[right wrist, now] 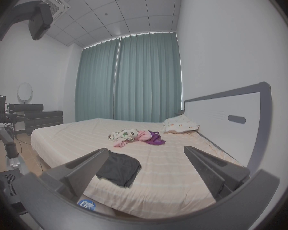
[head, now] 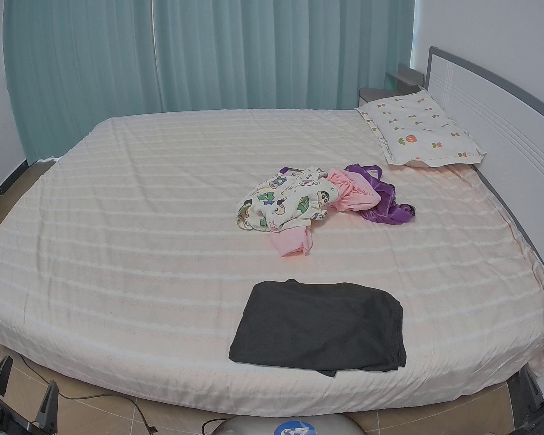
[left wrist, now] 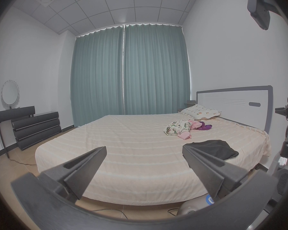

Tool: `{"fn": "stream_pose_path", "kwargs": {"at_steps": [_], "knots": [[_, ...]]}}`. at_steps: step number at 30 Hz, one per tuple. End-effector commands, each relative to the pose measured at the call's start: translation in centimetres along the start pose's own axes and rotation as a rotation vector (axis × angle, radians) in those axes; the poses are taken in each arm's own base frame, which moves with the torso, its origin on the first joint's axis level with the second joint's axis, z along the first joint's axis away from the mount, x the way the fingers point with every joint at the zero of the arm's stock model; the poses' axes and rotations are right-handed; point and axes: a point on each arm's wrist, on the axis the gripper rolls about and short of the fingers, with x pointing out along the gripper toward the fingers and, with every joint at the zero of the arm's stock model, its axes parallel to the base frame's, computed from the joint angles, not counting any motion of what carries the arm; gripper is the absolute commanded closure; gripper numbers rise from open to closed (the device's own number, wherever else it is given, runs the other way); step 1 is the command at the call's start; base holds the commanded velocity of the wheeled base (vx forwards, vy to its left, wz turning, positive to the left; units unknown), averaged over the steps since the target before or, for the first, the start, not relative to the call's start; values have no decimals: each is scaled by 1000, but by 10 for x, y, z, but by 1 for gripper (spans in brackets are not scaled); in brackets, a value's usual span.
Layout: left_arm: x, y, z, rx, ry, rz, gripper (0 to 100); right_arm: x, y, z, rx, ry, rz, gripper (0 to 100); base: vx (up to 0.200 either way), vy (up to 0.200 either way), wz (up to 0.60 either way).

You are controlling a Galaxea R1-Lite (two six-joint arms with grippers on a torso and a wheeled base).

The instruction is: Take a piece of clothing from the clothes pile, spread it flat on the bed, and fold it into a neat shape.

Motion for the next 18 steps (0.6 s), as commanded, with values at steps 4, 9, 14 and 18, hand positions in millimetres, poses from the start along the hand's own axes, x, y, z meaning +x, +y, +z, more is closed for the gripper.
{"fn": "stream_pose_path", "kwargs": {"at_steps": [4,9,14,18], "knots": [[0,0,-5,-4,6,0,0,-1,-3,-6,0,35,-153,0,0,0,0],[0,0,-5,-6,6,2,0,-1,-3,-6,-5,35,-145,0,0,0,0],[0,0,-5,-6,6,2,0,-1,-3,-5,-9,38,-143,0,0,0,0],[0,0,-5,-6,8,2,0,-1,-3,-6,-8,38,-129,0,0,0,0]]}}
